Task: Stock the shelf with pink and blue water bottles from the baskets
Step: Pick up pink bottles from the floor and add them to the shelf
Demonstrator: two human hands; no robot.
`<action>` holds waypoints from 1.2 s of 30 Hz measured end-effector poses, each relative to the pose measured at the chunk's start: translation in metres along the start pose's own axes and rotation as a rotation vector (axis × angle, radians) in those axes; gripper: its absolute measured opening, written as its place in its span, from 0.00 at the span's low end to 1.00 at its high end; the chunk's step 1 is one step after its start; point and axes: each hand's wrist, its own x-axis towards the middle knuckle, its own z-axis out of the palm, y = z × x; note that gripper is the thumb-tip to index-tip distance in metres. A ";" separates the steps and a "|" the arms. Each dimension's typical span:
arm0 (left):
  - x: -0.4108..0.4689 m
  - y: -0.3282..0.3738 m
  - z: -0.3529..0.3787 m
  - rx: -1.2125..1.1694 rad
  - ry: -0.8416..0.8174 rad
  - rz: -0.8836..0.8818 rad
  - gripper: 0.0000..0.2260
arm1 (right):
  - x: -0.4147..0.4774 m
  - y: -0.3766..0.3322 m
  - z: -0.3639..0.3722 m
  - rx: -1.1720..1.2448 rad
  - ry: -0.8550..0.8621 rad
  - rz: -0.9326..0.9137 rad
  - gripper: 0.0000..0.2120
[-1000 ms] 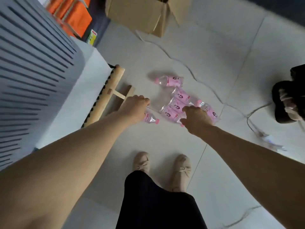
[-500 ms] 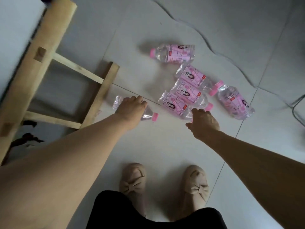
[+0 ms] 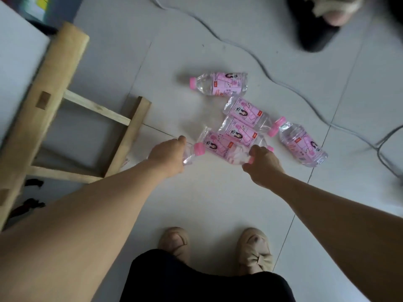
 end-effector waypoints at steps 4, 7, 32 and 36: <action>-0.032 0.011 -0.043 -0.292 0.028 -0.164 0.24 | -0.025 -0.041 -0.045 0.068 0.025 -0.093 0.13; -0.060 0.025 -0.092 -0.441 0.100 -0.211 0.23 | -0.056 -0.070 -0.089 0.064 0.051 -0.118 0.13; -0.529 0.087 -0.607 -1.008 0.850 -0.031 0.18 | -0.537 -0.332 -0.544 0.060 0.637 -0.850 0.10; -0.628 0.069 -0.641 -0.978 0.956 0.004 0.11 | -0.619 -0.373 -0.576 0.062 0.672 -1.014 0.09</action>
